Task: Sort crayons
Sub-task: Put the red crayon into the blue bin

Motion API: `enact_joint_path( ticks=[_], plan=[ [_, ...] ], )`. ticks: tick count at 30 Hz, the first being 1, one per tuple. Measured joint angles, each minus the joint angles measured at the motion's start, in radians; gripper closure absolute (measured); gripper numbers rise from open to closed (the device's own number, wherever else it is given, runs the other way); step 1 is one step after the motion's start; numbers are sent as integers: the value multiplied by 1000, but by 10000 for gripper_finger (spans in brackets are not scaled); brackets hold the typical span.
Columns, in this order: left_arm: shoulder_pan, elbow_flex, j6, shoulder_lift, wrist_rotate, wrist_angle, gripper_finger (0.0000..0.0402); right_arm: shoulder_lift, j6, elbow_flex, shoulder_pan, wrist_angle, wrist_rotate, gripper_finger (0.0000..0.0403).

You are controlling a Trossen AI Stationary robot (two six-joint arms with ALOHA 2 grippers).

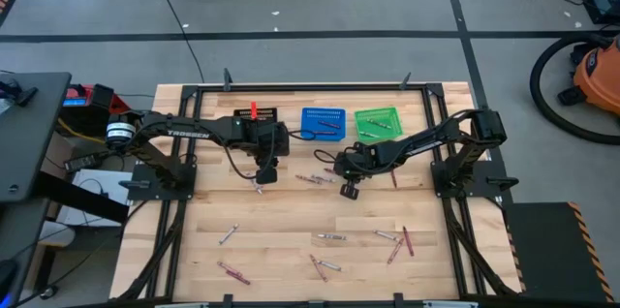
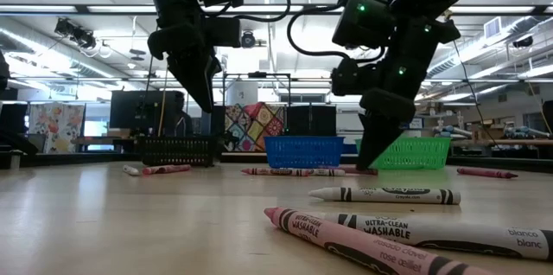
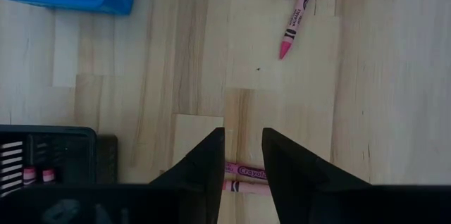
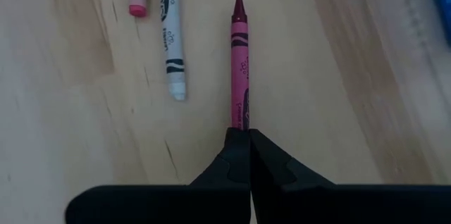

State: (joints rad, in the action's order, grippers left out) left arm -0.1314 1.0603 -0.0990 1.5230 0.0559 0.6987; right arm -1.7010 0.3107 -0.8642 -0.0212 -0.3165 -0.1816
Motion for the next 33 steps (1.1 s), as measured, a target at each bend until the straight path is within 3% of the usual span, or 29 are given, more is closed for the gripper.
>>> enact_joint_path(
  ticks=[16, 24, 33],
  plan=[
    [0, 0, 0, 0, 0, 0, 294, 73, -26, -3, 39, 12, -13, 400],
    [-1, 0, 0, 0, 0, 0, 294, 167, -90, -4, 134, 58, -35, 400],
    [-1, 0, 0, 0, 0, -12, 294, 183, -168, -4, 272, 132, -35, 400]
  ],
)
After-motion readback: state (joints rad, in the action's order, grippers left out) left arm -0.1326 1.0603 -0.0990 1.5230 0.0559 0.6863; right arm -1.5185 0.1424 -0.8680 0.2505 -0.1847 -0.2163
